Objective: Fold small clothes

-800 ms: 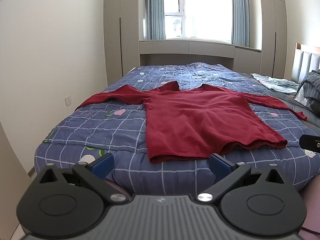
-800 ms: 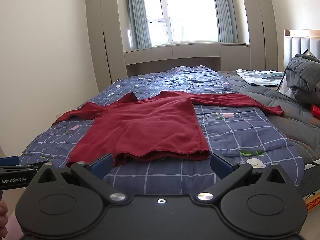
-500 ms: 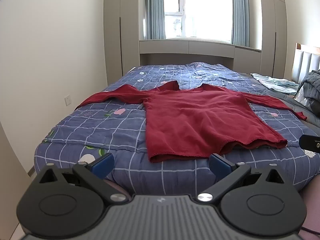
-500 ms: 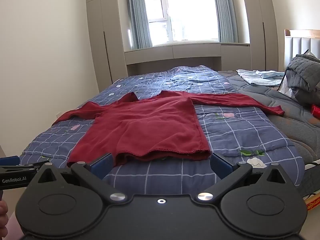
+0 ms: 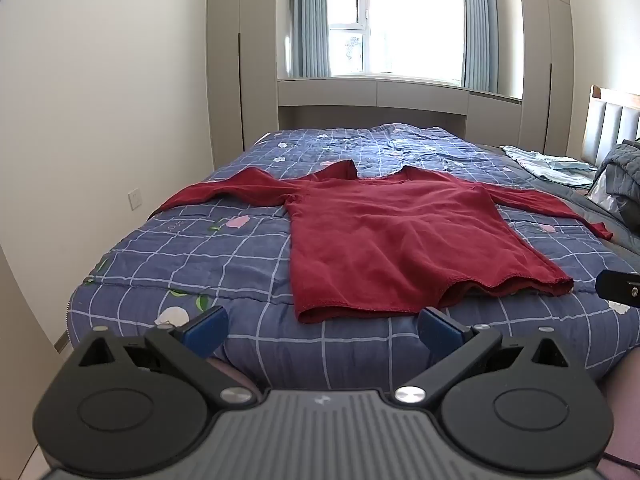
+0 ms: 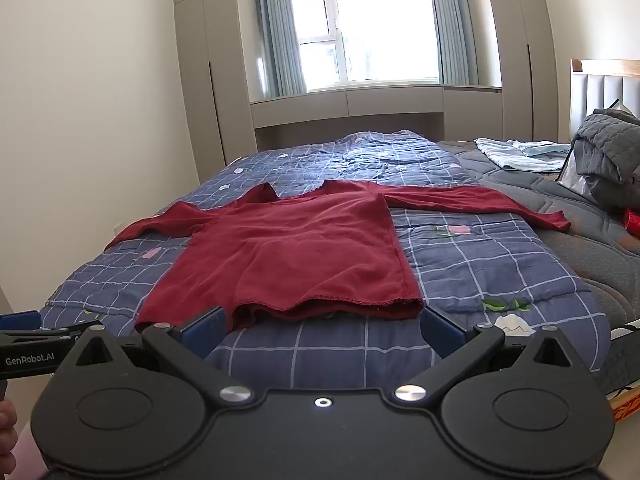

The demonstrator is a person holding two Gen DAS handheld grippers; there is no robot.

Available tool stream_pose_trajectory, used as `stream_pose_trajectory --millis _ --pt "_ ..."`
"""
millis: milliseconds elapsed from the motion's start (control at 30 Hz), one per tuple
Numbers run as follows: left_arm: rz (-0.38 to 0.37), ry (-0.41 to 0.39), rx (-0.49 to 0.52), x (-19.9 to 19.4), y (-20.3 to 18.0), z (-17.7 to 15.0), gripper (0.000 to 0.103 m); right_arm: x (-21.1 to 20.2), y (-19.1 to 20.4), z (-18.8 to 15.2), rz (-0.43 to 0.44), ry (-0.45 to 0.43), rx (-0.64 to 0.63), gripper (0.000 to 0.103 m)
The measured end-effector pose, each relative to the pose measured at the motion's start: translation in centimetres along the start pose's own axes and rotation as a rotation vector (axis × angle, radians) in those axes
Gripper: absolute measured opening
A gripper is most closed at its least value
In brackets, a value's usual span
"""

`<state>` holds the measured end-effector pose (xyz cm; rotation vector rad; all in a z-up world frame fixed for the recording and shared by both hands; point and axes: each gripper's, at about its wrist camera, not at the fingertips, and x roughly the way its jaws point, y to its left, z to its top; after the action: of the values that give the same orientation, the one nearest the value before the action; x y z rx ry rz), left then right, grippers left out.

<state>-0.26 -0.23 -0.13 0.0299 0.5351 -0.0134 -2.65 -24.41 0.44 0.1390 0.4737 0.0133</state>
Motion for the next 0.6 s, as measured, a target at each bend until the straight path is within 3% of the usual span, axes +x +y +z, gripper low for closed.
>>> stream_pose_trajectory --millis 333,600 --pt "-0.021 0.042 -0.015 1.6 0.2 0.2 0.103 0.3 0.3 0.0 -0.004 0.009 -0.005 0.103" --pt "-0.021 0.053 0.032 4.3 -0.6 3.5 0.103 2.8 -0.1 2.0 -0.032 0.065 -0.020 0.103"
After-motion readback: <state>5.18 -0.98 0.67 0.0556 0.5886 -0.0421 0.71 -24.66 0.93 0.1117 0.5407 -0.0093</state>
